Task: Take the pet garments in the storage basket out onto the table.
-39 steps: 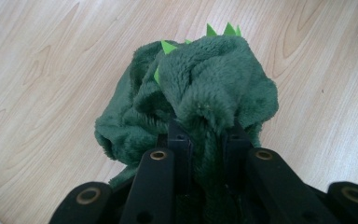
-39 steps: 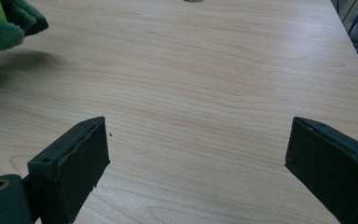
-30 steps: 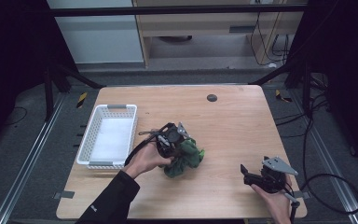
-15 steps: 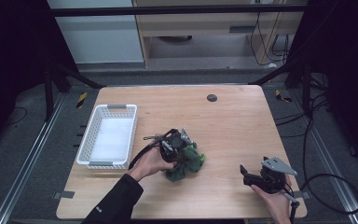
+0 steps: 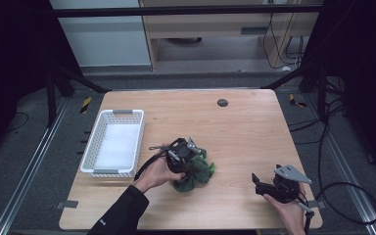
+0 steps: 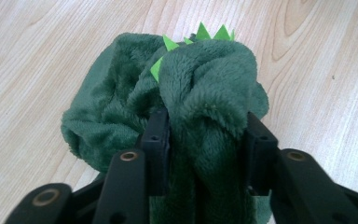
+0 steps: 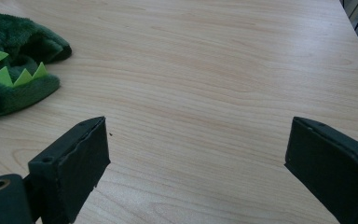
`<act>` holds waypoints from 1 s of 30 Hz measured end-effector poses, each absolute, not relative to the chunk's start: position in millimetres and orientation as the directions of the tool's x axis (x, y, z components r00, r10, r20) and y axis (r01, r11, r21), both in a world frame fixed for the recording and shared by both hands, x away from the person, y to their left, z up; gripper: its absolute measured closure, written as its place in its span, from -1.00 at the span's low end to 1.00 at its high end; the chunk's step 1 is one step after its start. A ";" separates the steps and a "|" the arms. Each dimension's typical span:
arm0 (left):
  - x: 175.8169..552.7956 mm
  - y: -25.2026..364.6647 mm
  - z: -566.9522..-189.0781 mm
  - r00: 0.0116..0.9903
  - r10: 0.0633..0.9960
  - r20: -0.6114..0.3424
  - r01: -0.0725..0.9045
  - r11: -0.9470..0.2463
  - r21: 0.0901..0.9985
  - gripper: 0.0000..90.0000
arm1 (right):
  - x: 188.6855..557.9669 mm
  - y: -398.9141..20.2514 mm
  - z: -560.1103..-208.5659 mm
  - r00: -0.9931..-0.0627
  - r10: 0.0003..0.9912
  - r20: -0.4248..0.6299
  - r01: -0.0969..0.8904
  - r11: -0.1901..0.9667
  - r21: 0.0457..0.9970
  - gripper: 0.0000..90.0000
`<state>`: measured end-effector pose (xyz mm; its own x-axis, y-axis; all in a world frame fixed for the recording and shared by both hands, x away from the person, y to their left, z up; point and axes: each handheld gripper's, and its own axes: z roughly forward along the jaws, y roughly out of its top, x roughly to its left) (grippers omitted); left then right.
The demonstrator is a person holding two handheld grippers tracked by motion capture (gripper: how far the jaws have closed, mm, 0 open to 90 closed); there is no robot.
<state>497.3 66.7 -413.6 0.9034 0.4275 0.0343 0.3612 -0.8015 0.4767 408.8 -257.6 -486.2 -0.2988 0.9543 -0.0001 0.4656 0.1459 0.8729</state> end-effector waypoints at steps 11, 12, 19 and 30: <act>491.1 75.8 -408.5 0.897 0.440 0.037 0.353 -0.766 0.538 -0.11 | 408.3 -258.0 -485.9 -0.298 0.955 0.002 0.465 0.143 0.873 -0.86; 489.9 77.0 -408.0 0.896 0.442 0.034 0.354 -0.760 0.544 -0.12 | 408.5 -258.2 -486.1 -0.297 0.955 -0.002 0.464 0.146 0.874 -0.86; 484.7 85.2 -403.7 0.886 0.462 0.033 0.356 -0.725 0.589 -0.29 | 408.1 -258.1 -485.7 -0.296 0.955 0.004 0.467 0.141 0.873 -0.86; 474.9 102.7 -403.2 0.866 0.499 0.023 0.364 -0.663 0.654 -0.45 | 408.1 -258.3 -485.7 -0.295 0.956 0.002 0.467 0.142 0.873 -0.86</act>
